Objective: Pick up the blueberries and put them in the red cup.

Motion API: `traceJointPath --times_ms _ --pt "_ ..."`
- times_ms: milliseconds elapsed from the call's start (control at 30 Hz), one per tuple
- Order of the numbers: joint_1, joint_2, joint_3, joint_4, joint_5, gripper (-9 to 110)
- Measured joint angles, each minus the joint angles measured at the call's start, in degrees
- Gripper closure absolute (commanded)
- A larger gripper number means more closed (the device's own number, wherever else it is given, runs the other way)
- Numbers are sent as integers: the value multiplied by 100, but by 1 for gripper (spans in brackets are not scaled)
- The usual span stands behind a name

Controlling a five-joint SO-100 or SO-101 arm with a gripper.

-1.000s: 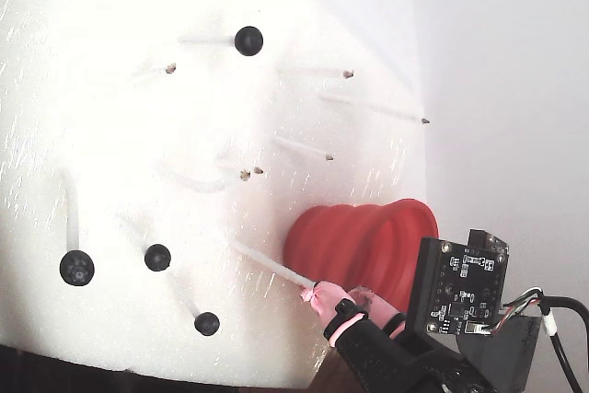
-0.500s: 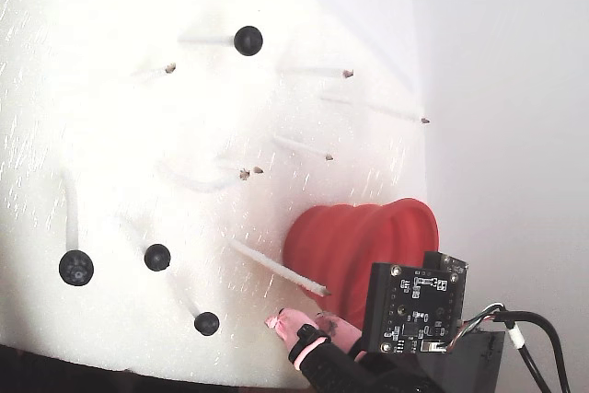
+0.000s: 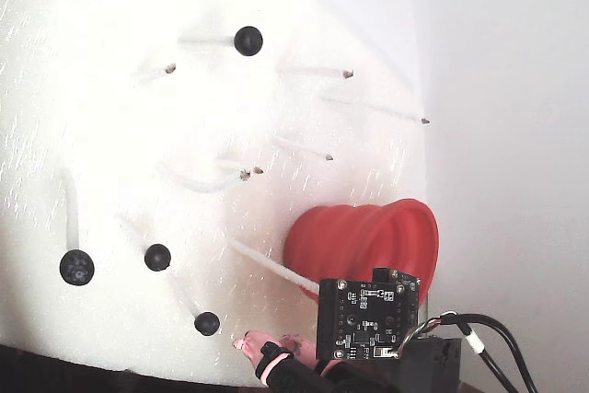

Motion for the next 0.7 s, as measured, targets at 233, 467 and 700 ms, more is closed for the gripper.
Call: traceJointPath --times_ms 233,467,700 --pt "0 -316 0 -264 0 86" --pt "114 -703 0 -527 0 85" --pt "158 -1125 0 -826 0 85"
